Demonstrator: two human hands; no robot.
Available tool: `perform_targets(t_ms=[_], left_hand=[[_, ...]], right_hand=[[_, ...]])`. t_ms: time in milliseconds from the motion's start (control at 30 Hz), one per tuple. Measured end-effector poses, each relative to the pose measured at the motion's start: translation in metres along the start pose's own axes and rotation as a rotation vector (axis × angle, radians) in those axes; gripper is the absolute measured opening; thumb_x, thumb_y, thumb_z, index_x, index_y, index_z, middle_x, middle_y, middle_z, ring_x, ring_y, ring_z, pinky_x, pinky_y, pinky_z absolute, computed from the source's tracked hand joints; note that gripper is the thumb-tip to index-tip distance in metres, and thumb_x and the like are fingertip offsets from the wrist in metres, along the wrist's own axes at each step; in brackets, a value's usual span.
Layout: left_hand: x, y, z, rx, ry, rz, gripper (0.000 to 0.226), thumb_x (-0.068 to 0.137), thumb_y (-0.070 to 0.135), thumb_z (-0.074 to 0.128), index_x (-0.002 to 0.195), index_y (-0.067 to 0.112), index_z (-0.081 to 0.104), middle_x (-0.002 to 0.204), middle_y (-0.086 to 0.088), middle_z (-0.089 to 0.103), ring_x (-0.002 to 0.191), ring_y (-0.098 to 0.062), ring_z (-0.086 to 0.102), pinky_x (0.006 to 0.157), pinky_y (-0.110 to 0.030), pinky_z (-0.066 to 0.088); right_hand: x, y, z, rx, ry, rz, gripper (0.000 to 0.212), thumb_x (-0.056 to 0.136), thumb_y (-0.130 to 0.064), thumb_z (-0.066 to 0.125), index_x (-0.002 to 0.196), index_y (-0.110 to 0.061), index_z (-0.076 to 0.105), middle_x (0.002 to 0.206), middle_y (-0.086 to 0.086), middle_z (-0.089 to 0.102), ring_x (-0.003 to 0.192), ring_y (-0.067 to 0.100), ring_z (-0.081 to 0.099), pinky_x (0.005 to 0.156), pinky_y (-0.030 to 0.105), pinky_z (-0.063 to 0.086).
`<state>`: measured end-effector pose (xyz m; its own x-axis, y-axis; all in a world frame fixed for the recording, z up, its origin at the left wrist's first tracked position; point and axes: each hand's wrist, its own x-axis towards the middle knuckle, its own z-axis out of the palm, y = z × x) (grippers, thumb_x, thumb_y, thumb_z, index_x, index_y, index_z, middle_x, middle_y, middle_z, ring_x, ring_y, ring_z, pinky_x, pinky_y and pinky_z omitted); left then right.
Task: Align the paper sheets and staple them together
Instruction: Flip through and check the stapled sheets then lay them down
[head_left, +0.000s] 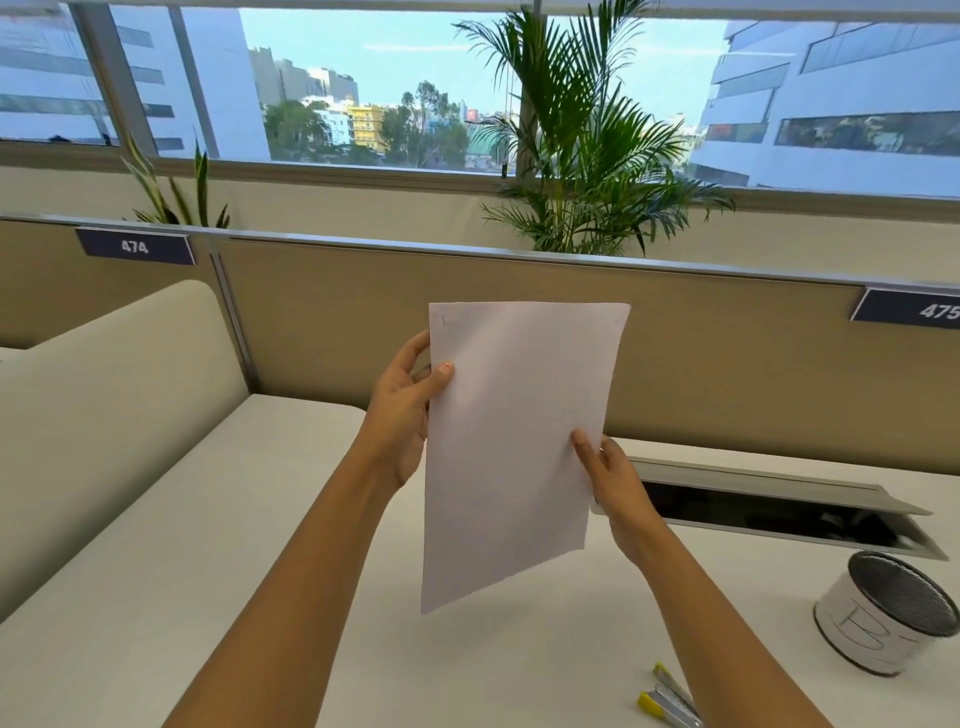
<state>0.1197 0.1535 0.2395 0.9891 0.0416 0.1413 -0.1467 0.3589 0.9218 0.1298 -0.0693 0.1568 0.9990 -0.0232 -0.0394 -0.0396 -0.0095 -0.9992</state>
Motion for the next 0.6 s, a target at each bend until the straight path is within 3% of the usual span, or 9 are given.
perform_targets(t_ms=[100,200,367,533,600], left_hand=[[0.006,-0.005,-0.009,-0.015,0.023,-0.01,0.044,0.089,0.011,0.054,0.13,0.024,0.046,0.12,-0.008,0.062,0.097,-0.023,0.063,0.075,-0.034,0.06],[0.013,-0.009,-0.02,0.002,0.064,0.002,0.045,0.09,0.01,0.053,0.132,0.025,0.045,0.122,-0.006,0.062,0.101,-0.023,0.063,0.08,-0.038,0.057],[0.024,-0.018,-0.033,0.112,0.137,0.005,0.042,0.092,0.01,0.05,0.13,0.029,0.046,0.12,0.007,0.059,0.101,-0.018,0.061,0.07,-0.031,0.057],[0.035,-0.043,-0.044,0.222,0.202,-0.068,0.036,0.093,0.014,0.051,0.128,0.021,0.051,0.124,0.002,0.061,0.104,-0.02,0.061,0.073,-0.032,0.053],[0.039,-0.055,-0.049,0.292,0.202,-0.126,0.036,0.093,0.016,0.05,0.129,0.019,0.053,0.125,-0.002,0.062,0.106,-0.021,0.061,0.073,-0.029,0.051]], right_hand=[[0.007,0.003,0.001,0.068,0.003,-0.014,0.04,0.083,-0.047,0.058,0.115,-0.022,0.06,0.106,-0.006,0.069,0.096,0.011,0.064,0.077,0.023,0.049],[0.011,0.007,-0.002,0.087,0.05,-0.034,0.029,0.084,-0.036,0.062,0.107,-0.019,0.063,0.09,-0.002,0.069,0.082,0.013,0.064,0.07,0.024,0.052],[0.012,0.02,-0.005,0.084,0.064,-0.013,0.021,0.084,-0.032,0.064,0.1,-0.021,0.065,0.093,0.002,0.072,0.082,0.018,0.067,0.075,0.032,0.055],[0.019,0.04,0.001,0.093,0.151,0.024,0.02,0.083,-0.029,0.066,0.1,-0.019,0.065,0.091,-0.001,0.072,0.081,0.02,0.068,0.078,0.036,0.055],[0.024,0.048,0.004,0.13,0.187,0.051,0.021,0.083,-0.026,0.066,0.102,-0.016,0.064,0.091,0.0,0.071,0.079,0.018,0.068,0.074,0.032,0.056]])
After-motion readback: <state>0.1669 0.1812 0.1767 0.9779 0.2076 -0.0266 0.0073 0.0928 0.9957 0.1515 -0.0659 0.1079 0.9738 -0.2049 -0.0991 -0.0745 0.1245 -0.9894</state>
